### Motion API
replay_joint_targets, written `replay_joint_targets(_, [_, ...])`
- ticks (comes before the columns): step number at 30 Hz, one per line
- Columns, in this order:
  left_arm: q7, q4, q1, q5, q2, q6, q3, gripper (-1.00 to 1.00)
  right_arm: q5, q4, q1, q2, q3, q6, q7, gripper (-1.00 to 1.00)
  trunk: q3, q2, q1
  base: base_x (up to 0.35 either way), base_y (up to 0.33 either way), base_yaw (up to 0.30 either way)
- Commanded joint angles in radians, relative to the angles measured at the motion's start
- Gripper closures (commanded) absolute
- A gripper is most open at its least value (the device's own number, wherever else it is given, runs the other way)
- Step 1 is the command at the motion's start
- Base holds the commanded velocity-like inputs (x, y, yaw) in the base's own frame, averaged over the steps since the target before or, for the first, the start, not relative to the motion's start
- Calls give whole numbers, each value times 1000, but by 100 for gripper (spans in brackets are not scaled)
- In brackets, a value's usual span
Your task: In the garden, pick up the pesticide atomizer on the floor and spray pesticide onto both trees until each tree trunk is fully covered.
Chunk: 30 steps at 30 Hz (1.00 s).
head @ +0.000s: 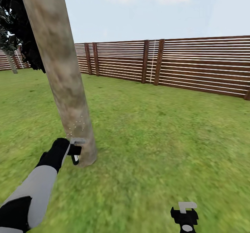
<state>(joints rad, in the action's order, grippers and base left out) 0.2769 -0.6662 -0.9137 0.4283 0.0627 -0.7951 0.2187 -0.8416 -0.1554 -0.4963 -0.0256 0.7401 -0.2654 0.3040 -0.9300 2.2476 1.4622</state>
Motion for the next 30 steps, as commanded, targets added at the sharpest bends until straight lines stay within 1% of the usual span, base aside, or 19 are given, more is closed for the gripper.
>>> replay_joint_targets(1, [10,-1,2,1,23,-4,2,100,-10,0,-1,0,8,-3,3,-100,-1,0,0,0,0,0])
replay_joint_targets(3, [11,1,13,0,71,-4,1,100,-10,0,-1,0,8,-3,3,-100,-1,0,0,0,0,0])
replay_joint_targets(5, [12,20,44,-1,81,-2,2,100,-10,0,-1,0,8,-3,3,-100,-1,0,0,0,0,0])
replay_joint_targets(6, [11,26,52,-1,77,-1,-1,100,-10,0,-1,0,8,-3,3,-100,-1,0,0,0,0,0])
replay_joint_targets(7, [10,35,61,-2,59,0,-8,100,-10,0,-1,0,8,-3,3,-100,-1,0,0,0,0,0])
replay_joint_targets(9, [6,45,69,1,-7,0,-19,100,-11,0,1,0,7,-3,2,-100,-1,0,0,0,0,0])
replay_joint_targets(10, [6,46,69,2,-16,0,-21,100,-11,0,1,0,7,-3,1,-100,-1,0,0,0,0,0])
replay_joint_targets(12, [6,46,70,2,-14,0,-21,100,-11,0,1,0,7,-3,-4,-100,-1,0,0,0,0,0])
replay_joint_targets(13, [6,46,71,1,3,0,-17,100,-11,0,1,0,8,-4,-23,-100,-1,0,0,0,0,0])
replay_joint_targets(15, [6,46,81,-1,77,0,-14,100,-9,0,1,2,9,-5,-119,-100,-1,0,0,0,0,0])
replay_joint_targets(17, [6,46,84,-3,109,0,-14,100,-7,-1,8,4,10,-24,-171,-100,-1,0,0,0,0,0])
replay_joint_targets(18, [5,46,85,-2,111,0,-17,100,-8,-1,17,8,9,-67,-188,-100,-1,0,0,0,0,0])
replay_joint_targets(19, [5,47,85,-3,98,0,-19,100,-9,0,26,9,9,-104,-194,-100,-1,0,0,0,0,0])
replay_joint_targets(20, [0,47,85,1,50,1,-20,100,-10,0,33,9,8,-131,-201,-100,-1,0,0,0,0,0])
replay_joint_targets(21, [-35,47,85,2,4,2,-21,100,-11,0,36,9,8,-144,-226,-100,-1,0,0,0,0,0])
replay_joint_targets(22, [-57,46,85,-1,-2,2,-17,100,-11,0,37,9,8,-147,-255,-100,-1,0,0,0,0,0])
replay_joint_targets(23, [-80,44,85,-4,32,6,-6,100,-11,-1,38,9,8,-150,-347,-100,-1,0,0,0,0,0])
replay_joint_targets(25, [-83,46,86,-4,40,9,-5,100,-11,-2,38,9,8,-150,-357,-100,-1,0,0,0,0,0])
replay_joint_targets(30, [-84,47,119,-9,33,17,-4,100,-10,-4,38,10,9,-150,-356,-100,-1,0,0,122,-74,0])
